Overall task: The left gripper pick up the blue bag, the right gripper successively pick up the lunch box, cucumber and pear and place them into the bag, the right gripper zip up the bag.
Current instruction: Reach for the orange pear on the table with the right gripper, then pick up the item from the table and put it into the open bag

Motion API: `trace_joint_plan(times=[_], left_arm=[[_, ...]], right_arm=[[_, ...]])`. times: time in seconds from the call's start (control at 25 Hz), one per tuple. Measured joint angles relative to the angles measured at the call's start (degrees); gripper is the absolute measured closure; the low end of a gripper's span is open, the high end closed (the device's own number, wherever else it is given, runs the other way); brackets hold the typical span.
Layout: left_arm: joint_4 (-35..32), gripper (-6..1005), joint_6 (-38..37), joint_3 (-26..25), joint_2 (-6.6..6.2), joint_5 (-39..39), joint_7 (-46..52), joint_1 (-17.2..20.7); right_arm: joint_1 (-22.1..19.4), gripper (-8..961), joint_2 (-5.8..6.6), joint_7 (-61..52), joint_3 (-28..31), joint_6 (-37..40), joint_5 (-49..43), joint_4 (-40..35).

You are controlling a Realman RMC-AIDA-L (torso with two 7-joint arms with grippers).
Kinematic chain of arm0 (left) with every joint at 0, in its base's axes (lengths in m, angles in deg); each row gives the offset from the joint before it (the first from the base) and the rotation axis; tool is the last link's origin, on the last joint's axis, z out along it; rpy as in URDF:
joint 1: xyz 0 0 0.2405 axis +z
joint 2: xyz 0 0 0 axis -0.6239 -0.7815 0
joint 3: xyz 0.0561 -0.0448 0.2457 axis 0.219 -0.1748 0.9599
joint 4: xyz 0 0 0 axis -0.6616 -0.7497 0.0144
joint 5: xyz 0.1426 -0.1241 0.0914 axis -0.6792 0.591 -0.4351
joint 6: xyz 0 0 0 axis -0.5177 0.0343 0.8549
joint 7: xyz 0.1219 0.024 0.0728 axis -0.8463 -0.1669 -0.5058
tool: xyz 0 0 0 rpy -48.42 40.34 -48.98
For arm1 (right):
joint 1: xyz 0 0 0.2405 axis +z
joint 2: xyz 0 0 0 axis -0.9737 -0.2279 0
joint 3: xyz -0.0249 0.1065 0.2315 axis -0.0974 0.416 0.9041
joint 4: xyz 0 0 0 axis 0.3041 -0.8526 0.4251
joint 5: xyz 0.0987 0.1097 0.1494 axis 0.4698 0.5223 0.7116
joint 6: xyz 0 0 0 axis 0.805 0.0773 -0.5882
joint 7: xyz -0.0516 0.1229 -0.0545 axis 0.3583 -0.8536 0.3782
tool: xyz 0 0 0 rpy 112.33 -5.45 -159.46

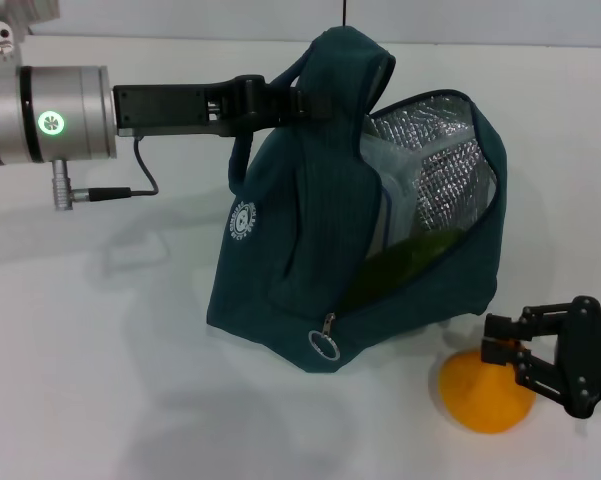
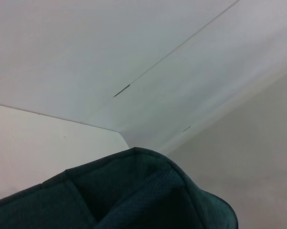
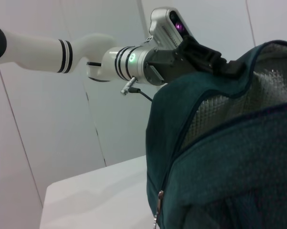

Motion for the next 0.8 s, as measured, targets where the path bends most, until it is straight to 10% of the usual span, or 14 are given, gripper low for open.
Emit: trace_joint_plan(times=[0.8], left_arm=[[0.0,946,0.0,0.0,-0.03,0.1,-0.2,0.1]], right_arm=[[0.5,852,0.13,-2.6,-1.4,-1.5,0.4,-0.2]])
